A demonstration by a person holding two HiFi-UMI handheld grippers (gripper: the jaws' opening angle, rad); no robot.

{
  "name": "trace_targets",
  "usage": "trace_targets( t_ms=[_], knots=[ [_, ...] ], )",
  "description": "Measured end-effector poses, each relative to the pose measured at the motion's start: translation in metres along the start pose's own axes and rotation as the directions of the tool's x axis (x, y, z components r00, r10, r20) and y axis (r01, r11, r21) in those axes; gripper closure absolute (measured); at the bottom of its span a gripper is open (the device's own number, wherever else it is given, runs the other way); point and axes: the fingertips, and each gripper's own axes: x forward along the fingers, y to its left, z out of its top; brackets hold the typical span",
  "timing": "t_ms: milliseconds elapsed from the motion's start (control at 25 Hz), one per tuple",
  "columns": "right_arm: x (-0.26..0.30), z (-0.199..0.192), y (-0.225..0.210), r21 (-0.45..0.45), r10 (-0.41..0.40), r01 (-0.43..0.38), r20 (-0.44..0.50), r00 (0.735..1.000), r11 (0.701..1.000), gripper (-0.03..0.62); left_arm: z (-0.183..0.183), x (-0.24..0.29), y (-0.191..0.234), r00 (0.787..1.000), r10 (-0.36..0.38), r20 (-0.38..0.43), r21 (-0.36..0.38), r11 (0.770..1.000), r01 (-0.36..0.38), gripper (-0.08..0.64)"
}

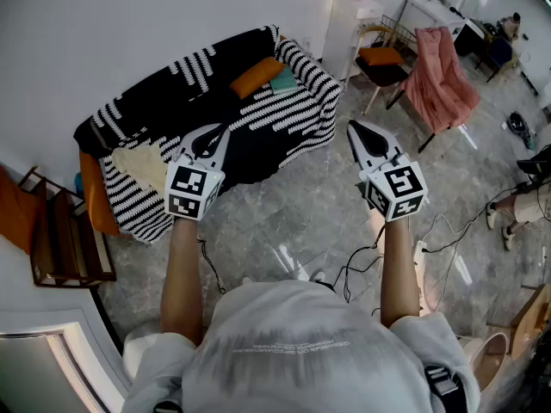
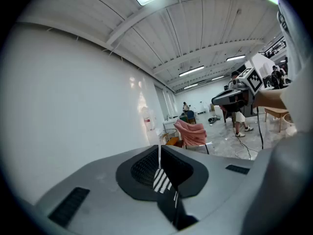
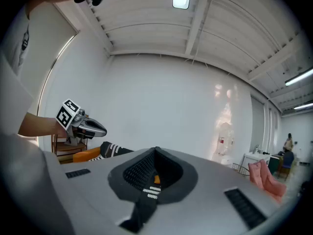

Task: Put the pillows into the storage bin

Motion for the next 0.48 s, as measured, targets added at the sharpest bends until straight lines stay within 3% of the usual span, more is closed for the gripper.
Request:
trace_targets(
  t_ms=[480],
  knots=[
    [-0.007,-0.014,-0.007,0.074,0.039,-0.040,0.017,0.999,0.996,0.592,-0.007,0.009,-0.024,0.998,-0.034,-0.046,0.003,0.999,0.034,0.537]
  ],
)
